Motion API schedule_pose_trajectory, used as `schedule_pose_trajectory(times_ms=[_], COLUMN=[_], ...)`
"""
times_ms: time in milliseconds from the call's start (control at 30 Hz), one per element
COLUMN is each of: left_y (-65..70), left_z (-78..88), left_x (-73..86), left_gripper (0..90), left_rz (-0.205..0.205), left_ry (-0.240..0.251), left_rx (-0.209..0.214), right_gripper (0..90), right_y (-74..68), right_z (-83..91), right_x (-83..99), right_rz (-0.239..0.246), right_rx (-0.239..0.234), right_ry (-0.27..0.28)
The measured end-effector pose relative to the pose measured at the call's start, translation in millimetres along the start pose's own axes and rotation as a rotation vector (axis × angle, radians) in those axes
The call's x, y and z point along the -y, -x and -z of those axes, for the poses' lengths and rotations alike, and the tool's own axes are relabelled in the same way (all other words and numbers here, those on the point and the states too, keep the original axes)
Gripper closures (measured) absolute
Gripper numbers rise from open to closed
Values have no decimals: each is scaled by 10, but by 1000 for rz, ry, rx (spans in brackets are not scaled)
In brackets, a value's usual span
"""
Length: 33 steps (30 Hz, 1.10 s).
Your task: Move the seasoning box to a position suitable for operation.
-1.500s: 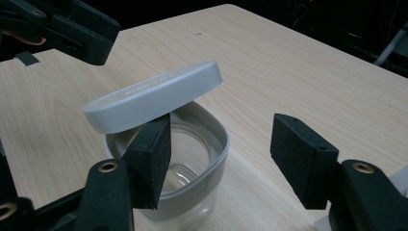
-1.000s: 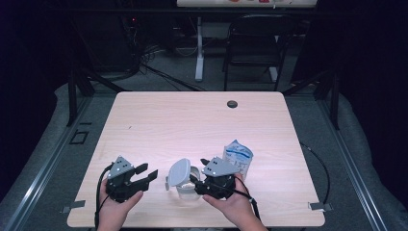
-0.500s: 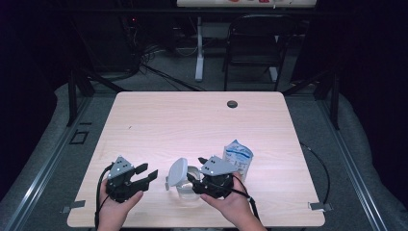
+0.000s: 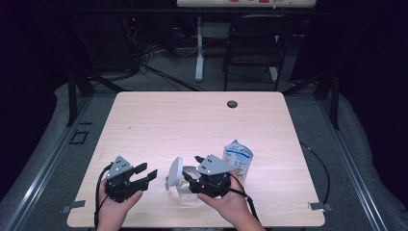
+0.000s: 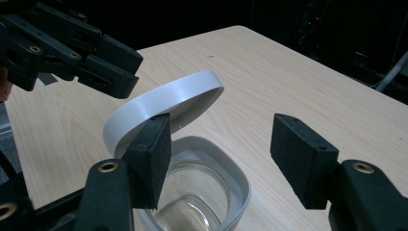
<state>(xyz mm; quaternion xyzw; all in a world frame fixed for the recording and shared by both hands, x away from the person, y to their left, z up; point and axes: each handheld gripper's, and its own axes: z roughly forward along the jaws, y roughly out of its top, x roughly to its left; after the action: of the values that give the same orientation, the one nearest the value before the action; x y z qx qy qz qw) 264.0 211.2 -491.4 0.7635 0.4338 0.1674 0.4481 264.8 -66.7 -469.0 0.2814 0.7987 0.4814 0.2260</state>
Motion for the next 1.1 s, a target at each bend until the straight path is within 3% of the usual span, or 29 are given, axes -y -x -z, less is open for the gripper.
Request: schedule_pose_trajectory(times_ms=[1100], left_y=[-19], left_z=[6], left_x=[4], left_gripper=[516], left_rz=[-2], left_ry=[-4], left_rx=[0], right_gripper=[397], right_y=[-101], right_z=[-58], right_x=[-137], right_rz=[32], right_rx=[-13], right_ry=[9])
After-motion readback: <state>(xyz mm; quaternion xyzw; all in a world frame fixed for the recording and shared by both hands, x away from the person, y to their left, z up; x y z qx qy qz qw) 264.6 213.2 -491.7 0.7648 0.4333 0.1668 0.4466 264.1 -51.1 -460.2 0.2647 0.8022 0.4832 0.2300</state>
